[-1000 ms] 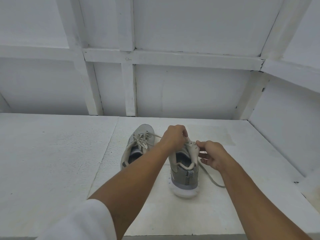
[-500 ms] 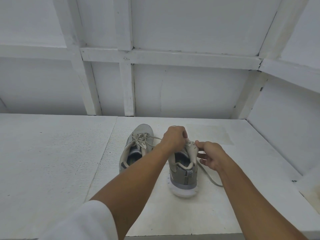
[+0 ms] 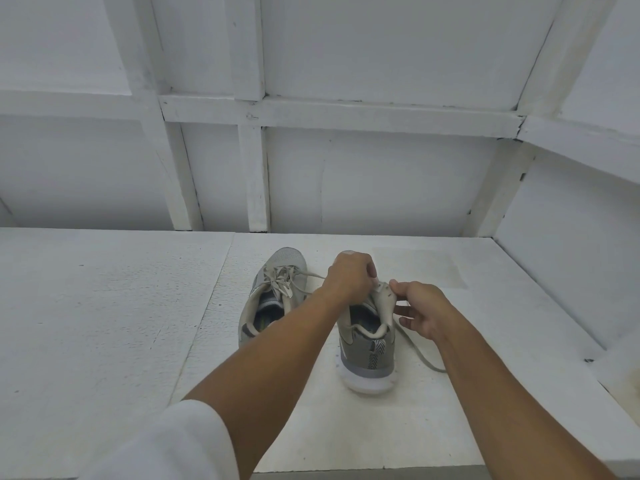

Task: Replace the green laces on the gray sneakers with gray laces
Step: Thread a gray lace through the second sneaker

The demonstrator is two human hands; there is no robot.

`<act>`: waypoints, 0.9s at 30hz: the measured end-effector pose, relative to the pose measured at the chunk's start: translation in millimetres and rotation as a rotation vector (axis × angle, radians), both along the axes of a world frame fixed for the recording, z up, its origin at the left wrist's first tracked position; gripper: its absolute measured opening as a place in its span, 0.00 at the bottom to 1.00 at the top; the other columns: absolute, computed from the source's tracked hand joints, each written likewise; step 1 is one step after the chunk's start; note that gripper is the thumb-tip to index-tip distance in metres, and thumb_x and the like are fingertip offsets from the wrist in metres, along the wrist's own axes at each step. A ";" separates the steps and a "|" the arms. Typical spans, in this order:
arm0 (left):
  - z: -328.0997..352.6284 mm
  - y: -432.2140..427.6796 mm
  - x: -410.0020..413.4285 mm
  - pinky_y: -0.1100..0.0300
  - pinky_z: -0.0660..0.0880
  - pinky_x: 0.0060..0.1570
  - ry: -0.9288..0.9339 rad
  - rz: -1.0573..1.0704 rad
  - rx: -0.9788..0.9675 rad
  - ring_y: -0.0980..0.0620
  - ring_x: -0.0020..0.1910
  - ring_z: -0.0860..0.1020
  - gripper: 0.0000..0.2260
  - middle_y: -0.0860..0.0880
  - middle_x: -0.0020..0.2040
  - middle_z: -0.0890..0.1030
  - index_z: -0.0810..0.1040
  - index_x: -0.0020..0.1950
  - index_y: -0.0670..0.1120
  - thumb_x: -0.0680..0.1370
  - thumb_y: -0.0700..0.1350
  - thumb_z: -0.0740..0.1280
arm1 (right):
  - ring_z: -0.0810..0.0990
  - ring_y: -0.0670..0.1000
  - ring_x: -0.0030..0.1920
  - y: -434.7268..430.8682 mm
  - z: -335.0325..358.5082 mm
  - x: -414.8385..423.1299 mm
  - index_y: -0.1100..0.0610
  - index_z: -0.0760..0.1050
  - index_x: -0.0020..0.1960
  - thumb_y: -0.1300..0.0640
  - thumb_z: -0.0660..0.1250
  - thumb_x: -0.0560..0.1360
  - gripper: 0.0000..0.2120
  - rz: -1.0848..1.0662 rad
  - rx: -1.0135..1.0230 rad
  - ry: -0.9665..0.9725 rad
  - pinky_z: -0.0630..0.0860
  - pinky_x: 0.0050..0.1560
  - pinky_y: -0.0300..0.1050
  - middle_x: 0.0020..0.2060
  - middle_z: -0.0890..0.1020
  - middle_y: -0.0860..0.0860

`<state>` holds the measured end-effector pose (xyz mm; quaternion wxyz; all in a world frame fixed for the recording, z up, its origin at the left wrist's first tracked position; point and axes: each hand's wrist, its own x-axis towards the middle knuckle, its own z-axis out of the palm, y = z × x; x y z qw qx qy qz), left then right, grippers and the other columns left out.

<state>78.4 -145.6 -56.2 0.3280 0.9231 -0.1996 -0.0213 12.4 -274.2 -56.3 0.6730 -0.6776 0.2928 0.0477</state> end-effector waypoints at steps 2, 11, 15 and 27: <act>-0.2 -1.2 -1.0 0.49 0.76 0.56 0.002 -0.002 -0.003 0.46 0.54 0.76 0.06 0.46 0.53 0.79 0.76 0.43 0.49 0.75 0.39 0.69 | 0.77 0.52 0.42 -0.4 -0.2 0.4 0.59 0.77 0.47 0.56 0.64 0.79 0.07 0.007 -0.012 0.001 0.71 0.43 0.47 0.43 0.81 0.53; -0.2 -3.3 -8.0 0.51 0.75 0.56 -0.001 0.023 0.009 0.47 0.52 0.78 0.04 0.47 0.51 0.81 0.80 0.51 0.47 0.77 0.42 0.67 | 0.80 0.53 0.42 -7.1 8.6 7.3 0.57 0.78 0.46 0.48 0.62 0.80 0.14 0.194 -0.139 0.028 0.72 0.43 0.46 0.43 0.84 0.53; -1.0 -1.8 -13.1 0.51 0.71 0.59 -0.056 0.012 0.119 0.46 0.55 0.77 0.10 0.47 0.55 0.81 0.77 0.57 0.49 0.78 0.40 0.62 | 0.81 0.51 0.40 -7.0 18.3 16.3 0.54 0.77 0.45 0.56 0.62 0.80 0.07 0.335 -0.412 -0.087 0.70 0.38 0.42 0.45 0.84 0.53; -8.4 14.7 -36.0 0.53 0.70 0.57 -0.222 0.096 -0.140 0.45 0.58 0.72 0.12 0.44 0.56 0.78 0.79 0.57 0.43 0.76 0.37 0.64 | 0.77 0.55 0.45 -12.1 9.7 28.1 0.50 0.71 0.40 0.61 0.61 0.79 0.10 0.559 -0.961 -0.291 0.74 0.47 0.50 0.45 0.79 0.52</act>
